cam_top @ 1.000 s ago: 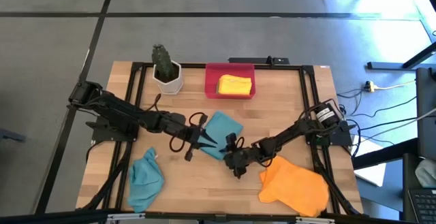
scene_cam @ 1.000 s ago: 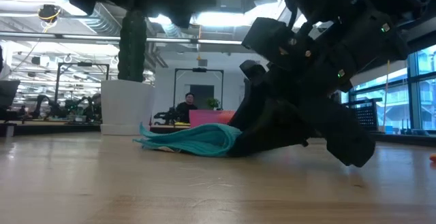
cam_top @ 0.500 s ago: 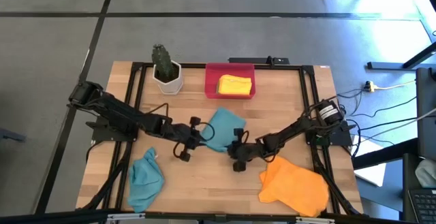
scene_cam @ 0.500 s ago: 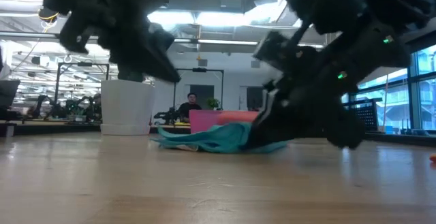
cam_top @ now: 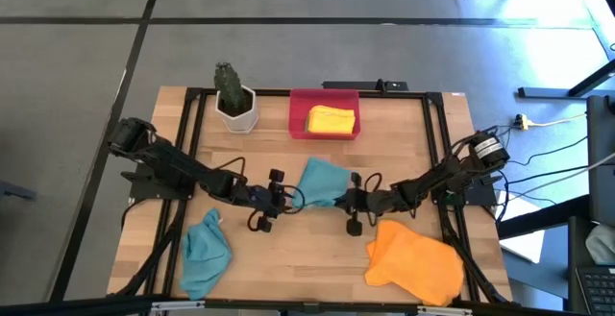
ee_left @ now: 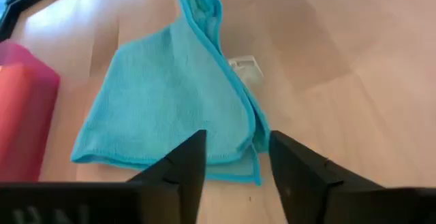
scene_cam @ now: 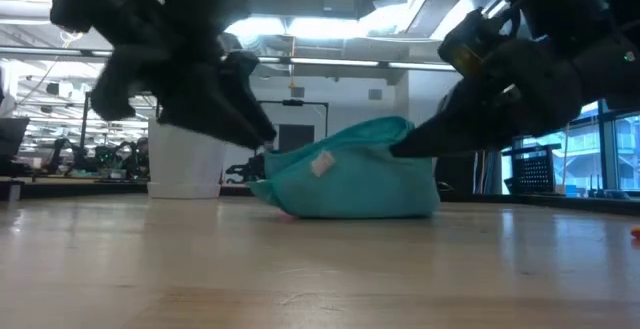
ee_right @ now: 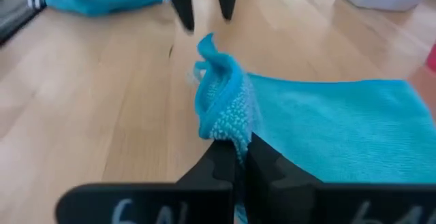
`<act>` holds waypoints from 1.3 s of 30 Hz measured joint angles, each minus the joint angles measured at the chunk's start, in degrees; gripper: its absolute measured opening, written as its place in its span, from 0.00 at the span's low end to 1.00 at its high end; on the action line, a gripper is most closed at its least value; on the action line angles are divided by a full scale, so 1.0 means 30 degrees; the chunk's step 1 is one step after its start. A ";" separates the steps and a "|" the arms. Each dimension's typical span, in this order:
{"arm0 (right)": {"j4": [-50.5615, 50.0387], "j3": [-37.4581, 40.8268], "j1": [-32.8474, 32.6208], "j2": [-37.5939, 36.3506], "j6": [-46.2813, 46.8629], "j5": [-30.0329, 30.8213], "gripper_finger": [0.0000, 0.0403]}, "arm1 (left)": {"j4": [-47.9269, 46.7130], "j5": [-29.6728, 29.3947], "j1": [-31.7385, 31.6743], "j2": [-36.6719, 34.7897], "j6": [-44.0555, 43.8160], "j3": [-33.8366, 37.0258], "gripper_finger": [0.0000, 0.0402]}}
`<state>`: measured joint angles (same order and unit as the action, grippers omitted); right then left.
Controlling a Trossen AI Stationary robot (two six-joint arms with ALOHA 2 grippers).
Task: Fold microfiber towels
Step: Fold the top blue microfiber cloth
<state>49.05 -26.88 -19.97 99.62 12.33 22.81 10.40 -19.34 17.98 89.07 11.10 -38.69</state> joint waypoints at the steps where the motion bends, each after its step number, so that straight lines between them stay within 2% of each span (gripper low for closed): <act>1: 0.0340 0.0168 0.0007 -0.0018 0.0204 0.0005 0.01 | 0.0454 -0.0285 0.0000 0.0334 0.0069 0.0006 0.40; 7: 0.0334 0.0390 0.0022 -0.0023 0.0739 0.0005 0.01 | 0.3267 -0.0927 -0.0007 0.1616 0.0387 0.0006 0.55; 11: 0.0323 0.0390 0.0102 -0.0023 0.0787 0.0002 0.01 | 0.3494 -0.0720 0.0131 0.2296 -0.0218 0.0006 0.60; 17: 0.0346 0.0382 0.0109 -0.0023 0.0793 0.0013 0.01 | 0.3685 -0.0716 0.0415 0.3660 -0.1591 0.0006 0.61; 27: 0.0316 0.0375 0.0109 -0.0023 0.0790 0.0005 0.02 | 0.7338 -0.1235 -0.0029 0.5619 -0.3144 0.0006 0.60; 31: 0.0295 0.0375 0.0102 -0.0023 0.0713 0.0013 0.02 | 0.7202 -0.1784 0.0032 0.5694 -0.3171 0.0006 0.55; 36: 0.0204 0.0368 0.0102 -0.0023 0.0038 0.0013 0.04 | 0.7238 -0.2695 0.0264 0.5687 -0.3212 0.0006 0.38; 39: 0.0207 0.0368 0.0003 -0.0023 -0.0304 0.0014 0.11 | 0.7233 -0.2731 0.0290 0.5687 -0.3304 0.0006 0.27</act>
<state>49.67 -25.78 -19.96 99.55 11.42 22.86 32.10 -27.53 18.85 106.13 1.19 -38.68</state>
